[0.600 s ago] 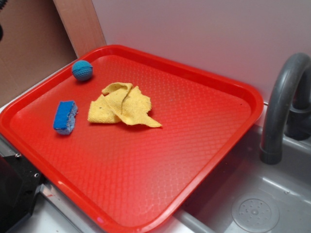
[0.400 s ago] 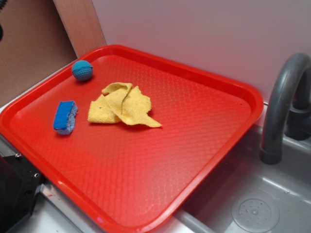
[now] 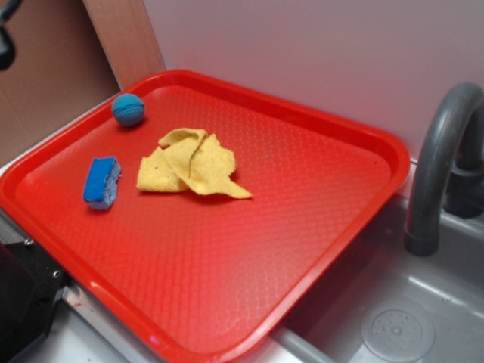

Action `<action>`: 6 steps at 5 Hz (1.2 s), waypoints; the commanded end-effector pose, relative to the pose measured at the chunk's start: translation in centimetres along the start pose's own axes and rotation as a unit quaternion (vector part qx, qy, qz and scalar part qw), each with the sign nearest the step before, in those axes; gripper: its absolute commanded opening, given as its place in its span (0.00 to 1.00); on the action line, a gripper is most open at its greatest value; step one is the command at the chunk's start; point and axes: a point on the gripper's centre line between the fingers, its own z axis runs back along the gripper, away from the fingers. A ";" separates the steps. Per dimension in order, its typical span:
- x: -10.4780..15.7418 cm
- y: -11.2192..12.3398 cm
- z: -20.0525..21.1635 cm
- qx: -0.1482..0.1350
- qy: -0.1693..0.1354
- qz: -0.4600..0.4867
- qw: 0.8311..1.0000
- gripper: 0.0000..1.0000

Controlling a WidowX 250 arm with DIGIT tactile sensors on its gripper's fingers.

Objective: Grab the blue ball.

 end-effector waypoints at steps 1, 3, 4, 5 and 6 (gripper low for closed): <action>3.6 2.3 -1.1 -0.027 -0.039 0.194 0.980 1.00; 8.6 5.3 -4.6 0.011 -0.099 0.306 0.947 1.00; 11.7 7.9 -7.4 0.019 -0.130 0.357 0.925 1.00; 13.4 10.7 -9.6 0.035 -0.150 0.383 0.911 1.00; 14.0 12.9 -11.2 0.059 -0.154 0.393 0.905 1.00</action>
